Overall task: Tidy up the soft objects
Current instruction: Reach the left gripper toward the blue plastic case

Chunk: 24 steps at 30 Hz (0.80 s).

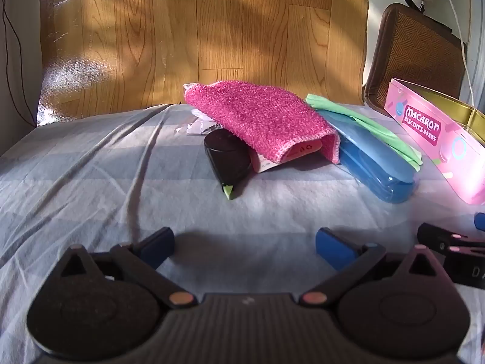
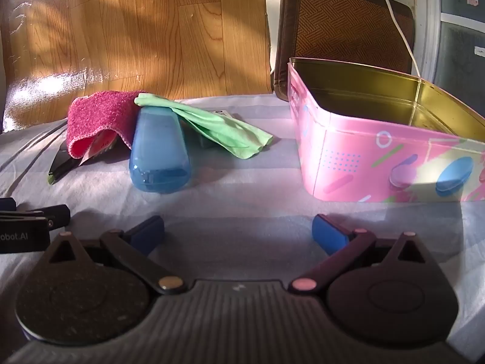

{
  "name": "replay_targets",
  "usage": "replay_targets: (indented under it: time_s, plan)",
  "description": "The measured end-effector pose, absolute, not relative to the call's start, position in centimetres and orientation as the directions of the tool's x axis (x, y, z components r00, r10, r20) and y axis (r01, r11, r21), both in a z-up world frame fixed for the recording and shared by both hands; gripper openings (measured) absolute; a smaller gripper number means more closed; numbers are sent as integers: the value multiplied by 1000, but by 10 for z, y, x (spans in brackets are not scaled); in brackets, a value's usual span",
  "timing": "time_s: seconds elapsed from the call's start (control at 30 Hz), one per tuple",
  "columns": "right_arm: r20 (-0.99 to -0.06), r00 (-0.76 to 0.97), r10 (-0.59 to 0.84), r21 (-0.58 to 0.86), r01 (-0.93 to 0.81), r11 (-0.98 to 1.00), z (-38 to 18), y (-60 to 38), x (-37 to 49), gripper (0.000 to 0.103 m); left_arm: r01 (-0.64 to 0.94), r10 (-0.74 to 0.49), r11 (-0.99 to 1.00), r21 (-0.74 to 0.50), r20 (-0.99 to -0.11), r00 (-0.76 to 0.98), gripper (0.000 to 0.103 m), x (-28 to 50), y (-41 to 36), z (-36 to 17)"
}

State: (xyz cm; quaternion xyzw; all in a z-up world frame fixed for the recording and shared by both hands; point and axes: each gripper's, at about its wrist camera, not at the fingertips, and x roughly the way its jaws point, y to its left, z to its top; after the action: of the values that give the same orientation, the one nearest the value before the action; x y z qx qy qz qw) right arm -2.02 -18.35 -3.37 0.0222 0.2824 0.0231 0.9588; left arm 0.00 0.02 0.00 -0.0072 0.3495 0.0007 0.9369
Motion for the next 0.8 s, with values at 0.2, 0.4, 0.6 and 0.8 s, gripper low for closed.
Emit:
replay_targets:
  time_s: [0.2, 0.4, 0.6, 0.8]
  plan:
    - [-540, 840, 48, 41, -31, 999, -34, -183, -21, 103, -10, 5, 1000, -5, -657, 754, 103, 3, -2, 1]
    - [-541, 840, 49, 41, -32, 999, -31, -182, -21, 103, 35, -23, 999, 6, -652, 758, 102, -5, 12, 8]
    - [-523, 849, 78, 78, -44, 996, -31, -188, -25, 103, -91, 70, 996, -6, -589, 805, 93, -6, 59, 19]
    - [-449, 886, 119, 86, -90, 992, -19, -186, -38, 66, -48, -4, 996, -73, -594, 804, 79, -7, 75, 11]
